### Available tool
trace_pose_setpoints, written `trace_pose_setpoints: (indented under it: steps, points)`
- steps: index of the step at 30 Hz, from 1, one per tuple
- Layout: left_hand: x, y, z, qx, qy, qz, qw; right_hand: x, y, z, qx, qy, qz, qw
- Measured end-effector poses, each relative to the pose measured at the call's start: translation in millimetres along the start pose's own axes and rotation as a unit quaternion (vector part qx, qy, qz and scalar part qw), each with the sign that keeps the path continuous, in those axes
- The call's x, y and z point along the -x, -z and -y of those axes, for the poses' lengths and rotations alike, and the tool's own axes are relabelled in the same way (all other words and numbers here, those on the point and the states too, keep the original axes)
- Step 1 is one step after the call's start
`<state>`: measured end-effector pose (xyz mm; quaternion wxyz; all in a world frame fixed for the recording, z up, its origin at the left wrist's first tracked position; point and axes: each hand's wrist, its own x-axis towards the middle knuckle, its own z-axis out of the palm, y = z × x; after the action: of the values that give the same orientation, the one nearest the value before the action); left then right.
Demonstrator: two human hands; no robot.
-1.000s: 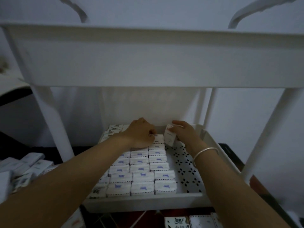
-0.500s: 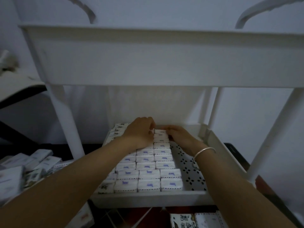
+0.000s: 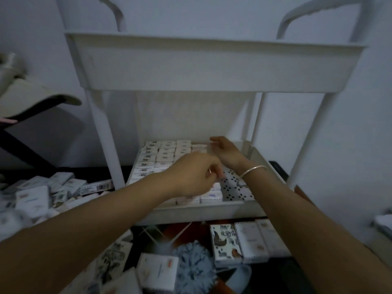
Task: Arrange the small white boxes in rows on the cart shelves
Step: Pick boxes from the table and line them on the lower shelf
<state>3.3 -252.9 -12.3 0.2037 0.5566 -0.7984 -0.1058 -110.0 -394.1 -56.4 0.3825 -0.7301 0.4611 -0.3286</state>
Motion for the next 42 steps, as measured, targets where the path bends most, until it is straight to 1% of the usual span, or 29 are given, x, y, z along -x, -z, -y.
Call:
trace_pose_setpoints:
  steps: [3,5,7,10,13,15,18,21,24,28,31,33,35,37,39,42]
  points:
    - [17,-21,-32,-0.043,-0.060,0.090,0.993,38,18,7,0.073,0.049,0.004,0.996]
    - [24,-39,-48,-0.066,-0.095,0.125,0.985,69,32,10,0.111,0.076,-0.001,0.991]
    - [26,-55,-57,-0.102,-0.104,0.140,0.979,95,42,12,0.122,0.090,-0.001,0.988]
    - [27,-72,-70,-0.178,-0.094,0.126,0.971,140,62,9,0.165,0.114,-0.033,0.979]
    - [27,-79,-75,-0.182,-0.054,0.118,0.975,179,82,-3,0.253,0.119,-0.056,0.958]
    - [27,-82,-76,-0.181,-0.027,0.117,0.976,201,93,-13,0.312,0.107,-0.037,0.943]
    - [27,-80,-75,-0.179,0.009,0.126,0.976,219,100,-25,0.365,0.072,0.001,0.928]
    - [26,-75,-76,-0.185,0.022,0.121,0.975,222,93,-29,0.413,0.027,0.025,0.910]
    - [29,-74,-78,-0.182,0.021,0.107,0.977,218,83,-30,0.477,0.043,0.051,0.877]
    - [34,-75,-81,-0.170,0.022,0.075,0.982,211,82,-28,0.498,0.032,0.094,0.862]
    - [36,-72,-80,-0.149,0.028,0.023,0.988,206,84,-25,0.533,0.037,0.094,0.840]
    - [38,-70,-77,-0.147,0.019,-0.004,0.989,206,86,-23,0.542,0.047,0.087,0.834]
    - [39,-65,-72,-0.144,0.001,-0.032,0.989,207,89,-21,0.537,0.054,0.083,0.838]
    - [36,-57,-65,-0.129,-0.011,-0.067,0.989,208,91,-20,0.508,0.054,0.080,0.856]
    - [31,-44,-54,-0.096,0.004,-0.089,0.991,207,94,-17,0.449,0.043,0.075,0.889]
    - [20,-22,-30,-0.026,0.070,-0.105,0.992,197,99,-9,0.329,0.027,0.064,0.942]
